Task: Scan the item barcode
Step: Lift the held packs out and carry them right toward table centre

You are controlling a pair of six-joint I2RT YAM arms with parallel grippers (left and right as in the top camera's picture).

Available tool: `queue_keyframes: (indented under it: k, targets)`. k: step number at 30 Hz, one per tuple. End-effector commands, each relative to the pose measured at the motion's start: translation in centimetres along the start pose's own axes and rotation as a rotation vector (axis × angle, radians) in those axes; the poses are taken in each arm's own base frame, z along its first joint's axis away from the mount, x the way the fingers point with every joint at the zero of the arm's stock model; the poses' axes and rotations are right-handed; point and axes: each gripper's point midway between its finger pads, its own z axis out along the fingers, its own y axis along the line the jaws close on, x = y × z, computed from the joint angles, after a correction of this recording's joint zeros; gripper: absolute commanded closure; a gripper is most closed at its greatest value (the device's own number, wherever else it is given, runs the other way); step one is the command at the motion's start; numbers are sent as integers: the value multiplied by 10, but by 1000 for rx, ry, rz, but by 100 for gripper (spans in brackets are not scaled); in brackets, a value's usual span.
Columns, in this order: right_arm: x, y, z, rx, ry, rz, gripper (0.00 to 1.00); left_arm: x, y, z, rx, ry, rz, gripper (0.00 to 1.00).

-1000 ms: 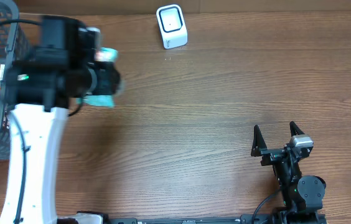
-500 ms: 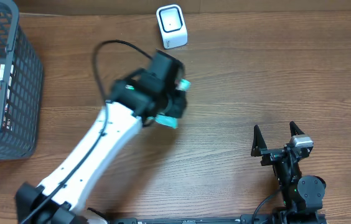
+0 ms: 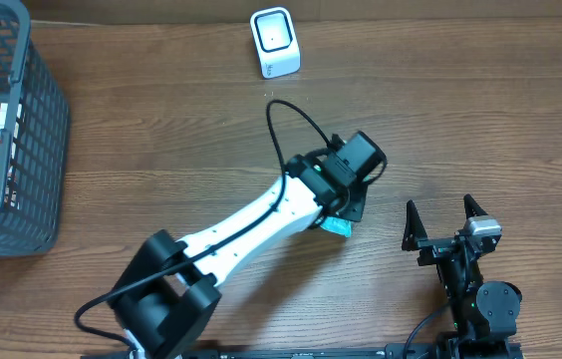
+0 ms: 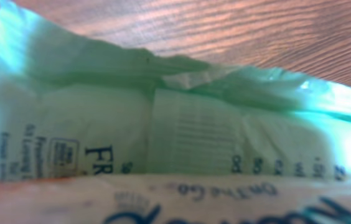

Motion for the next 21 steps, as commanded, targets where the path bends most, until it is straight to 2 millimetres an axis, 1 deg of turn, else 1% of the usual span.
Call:
queue_keyframes:
  k: [1,4,7,10,14,21]
  targets:
    - [2,-2,0,10,-3,-4,0,-4,-3,0,-21,-42,-145,60]
    - [2,-2,0,10,-3,-4,0,-3,-6,0,-43,-70,-199,62]
    - [2,-2,0,10,-3,-4,0,1,-18,-1,-25,-80,-184,61]
    - [2,-2,0,10,-3,-4,0,5,-27,-1,-28,-98,-161,61]
    - [2,-2,0,10,-3,-4,0,6,-27,-1,-71,-144,-149,61]
    - [2,-2,0,10,-3,-4,0,10,-31,-1,-66,-142,-167,60]
